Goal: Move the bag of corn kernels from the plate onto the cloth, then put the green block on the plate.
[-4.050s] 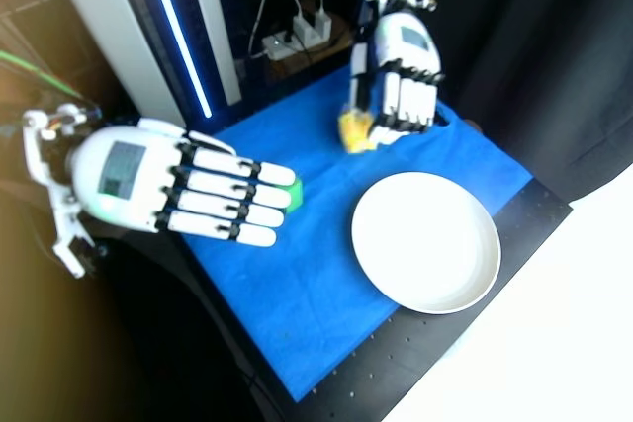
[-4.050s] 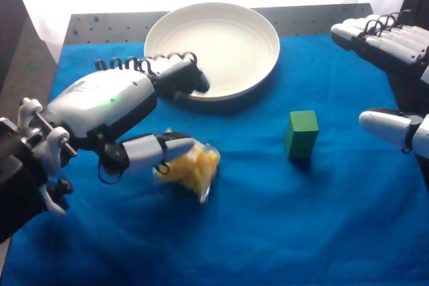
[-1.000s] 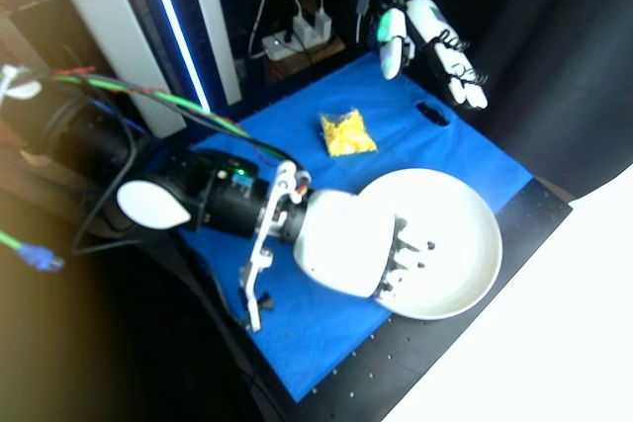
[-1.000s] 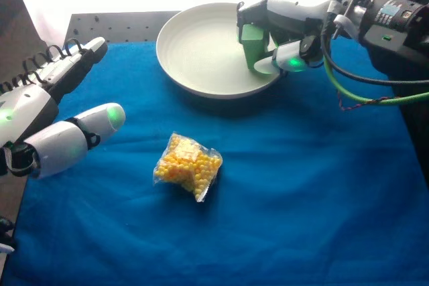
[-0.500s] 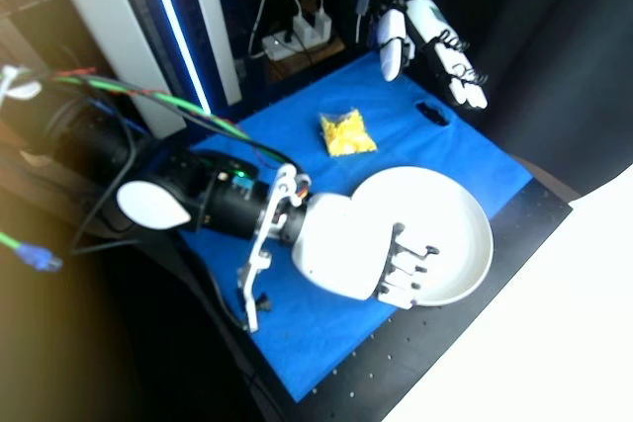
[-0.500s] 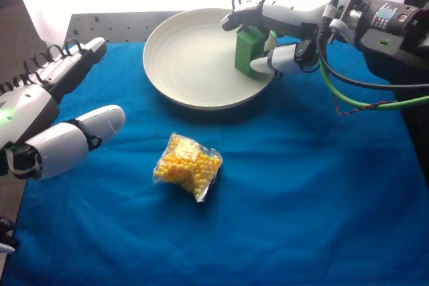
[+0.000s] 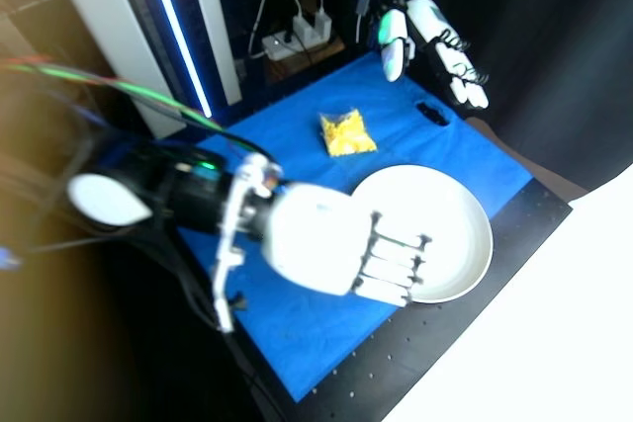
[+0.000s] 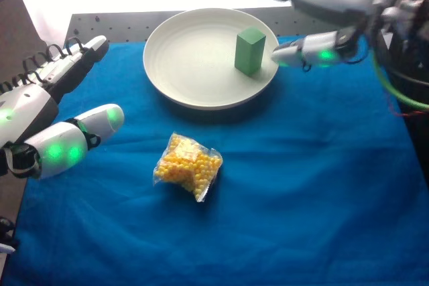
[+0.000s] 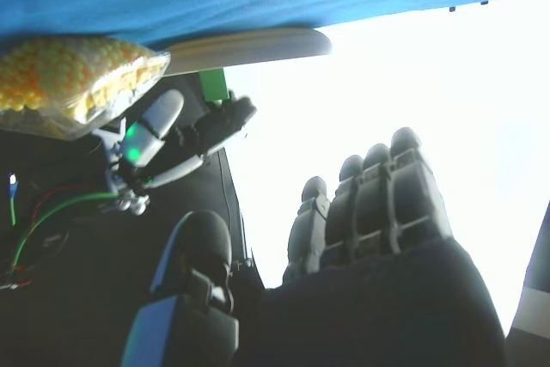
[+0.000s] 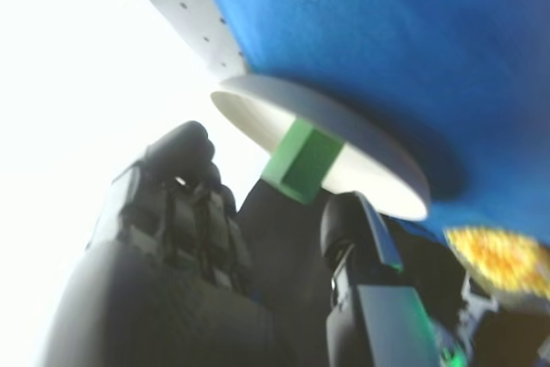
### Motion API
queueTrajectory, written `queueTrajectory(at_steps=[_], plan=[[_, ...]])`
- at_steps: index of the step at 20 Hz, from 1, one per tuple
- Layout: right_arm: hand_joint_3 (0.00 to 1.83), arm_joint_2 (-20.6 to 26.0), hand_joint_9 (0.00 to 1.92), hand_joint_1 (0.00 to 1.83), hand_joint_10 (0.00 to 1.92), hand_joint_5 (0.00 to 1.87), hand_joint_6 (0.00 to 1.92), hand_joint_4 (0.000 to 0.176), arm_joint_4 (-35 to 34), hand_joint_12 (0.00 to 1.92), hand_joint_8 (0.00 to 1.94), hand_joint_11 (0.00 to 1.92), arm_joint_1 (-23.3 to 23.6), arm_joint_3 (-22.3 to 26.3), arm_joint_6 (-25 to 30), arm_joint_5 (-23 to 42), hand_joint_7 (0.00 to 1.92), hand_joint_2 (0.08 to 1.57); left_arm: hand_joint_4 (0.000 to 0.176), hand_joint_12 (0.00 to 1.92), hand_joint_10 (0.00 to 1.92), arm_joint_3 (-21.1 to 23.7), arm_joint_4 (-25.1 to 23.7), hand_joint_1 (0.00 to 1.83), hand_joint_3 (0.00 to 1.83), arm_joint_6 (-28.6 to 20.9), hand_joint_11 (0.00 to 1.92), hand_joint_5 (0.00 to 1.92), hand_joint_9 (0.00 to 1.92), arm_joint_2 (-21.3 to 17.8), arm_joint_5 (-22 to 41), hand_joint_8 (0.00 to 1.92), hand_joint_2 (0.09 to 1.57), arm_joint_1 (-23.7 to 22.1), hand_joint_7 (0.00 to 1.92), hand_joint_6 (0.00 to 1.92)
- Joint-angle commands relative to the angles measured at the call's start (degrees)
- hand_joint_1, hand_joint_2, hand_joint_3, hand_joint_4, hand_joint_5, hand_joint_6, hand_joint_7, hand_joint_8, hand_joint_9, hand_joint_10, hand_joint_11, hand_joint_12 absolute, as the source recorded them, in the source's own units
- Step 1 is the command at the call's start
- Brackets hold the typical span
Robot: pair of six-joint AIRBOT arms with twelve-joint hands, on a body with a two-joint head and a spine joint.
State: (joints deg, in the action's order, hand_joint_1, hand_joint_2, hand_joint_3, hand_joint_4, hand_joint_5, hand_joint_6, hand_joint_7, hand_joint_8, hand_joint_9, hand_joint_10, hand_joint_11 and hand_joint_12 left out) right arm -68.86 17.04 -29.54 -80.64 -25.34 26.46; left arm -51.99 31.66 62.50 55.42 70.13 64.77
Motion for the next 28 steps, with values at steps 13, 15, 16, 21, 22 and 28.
queueTrajectory(at_steps=[13, 15, 16, 21, 22, 28], plan=[[0.00, 20.1, 0.00, 0.38, 0.00, 0.00, 0.00, 0.148, -15.4, 1.88, 0.00, 0.00, -23.6, 20.5, -5.9, 43.8, 0.00, 1.24, 0.176, 0.00, 0.00, 2.6, -1.6, 0.27, 0.00, -0.5, 0.00, 0.00, 0.00, -3.0, 12.6, 0.00, 1.34, 1.7, 0.00, 0.00], [0.00, 21.2, 0.03, 0.44, 0.01, 0.00, 0.00, 0.081, -17.5, 1.92, 0.00, 0.00, -26.2, 21.3, -6.1, 46.2, 0.00, 1.22, 0.164, 0.00, 0.00, 2.7, -2.1, 0.32, 0.01, -0.5, 0.00, 0.00, 0.00, -3.7, 12.4, 0.00, 1.36, 1.7, 0.00, 0.00], [0.00, 21.2, 0.00, 0.48, 0.00, 0.00, 0.00, 0.070, -17.5, 1.92, 0.00, 0.00, -26.4, 21.5, -6.3, 46.5, 0.00, 1.24, 0.157, 0.00, 0.00, 2.7, -2.4, 0.36, 0.00, -0.5, 0.00, 0.00, 0.00, -4.2, 12.5, 0.00, 1.35, 1.7, 0.00, 0.00], [0.00, 23.8, 0.00, 0.51, 0.00, 0.00, 0.00, 0.086, -17.7, 1.56, 0.00, 0.00, -26.6, 24.1, -8.7, 50.5, 0.00, 1.23, 0.170, 0.00, 0.00, 3.8, -4.2, 0.28, 0.00, -0.5, 0.00, 0.00, 0.00, -7.2, 15.0, 0.00, 1.31, 1.7, 0.00, 0.00], [0.00, 25.1, 0.00, 0.55, 0.00, 0.00, 0.00, 0.079, -18.1, 1.68, 0.00, 0.00, -26.6, 25.2, -10.1, 51.9, 0.00, 1.24, 0.175, 0.00, 0.00, 4.0, -4.9, 0.27, 0.00, -0.5, 0.00, 0.00, 0.00, -7.8, 15.6, 0.00, 1.30, 1.6, 0.00, 0.00], [0.03, 29.4, 0.03, 0.55, 0.01, 0.00, 0.00, 0.000, -21.2, 1.85, 0.00, 0.00, -27.8, 27.2, -11.7, 61.3, 0.00, 1.29, 0.174, 0.00, 0.00, 3.7, -8.0, 0.29, 0.01, -0.4, 0.00, 0.00, 0.00, -11.2, 22.2, 0.00, 1.32, -1.5, 0.00, 0.00]])
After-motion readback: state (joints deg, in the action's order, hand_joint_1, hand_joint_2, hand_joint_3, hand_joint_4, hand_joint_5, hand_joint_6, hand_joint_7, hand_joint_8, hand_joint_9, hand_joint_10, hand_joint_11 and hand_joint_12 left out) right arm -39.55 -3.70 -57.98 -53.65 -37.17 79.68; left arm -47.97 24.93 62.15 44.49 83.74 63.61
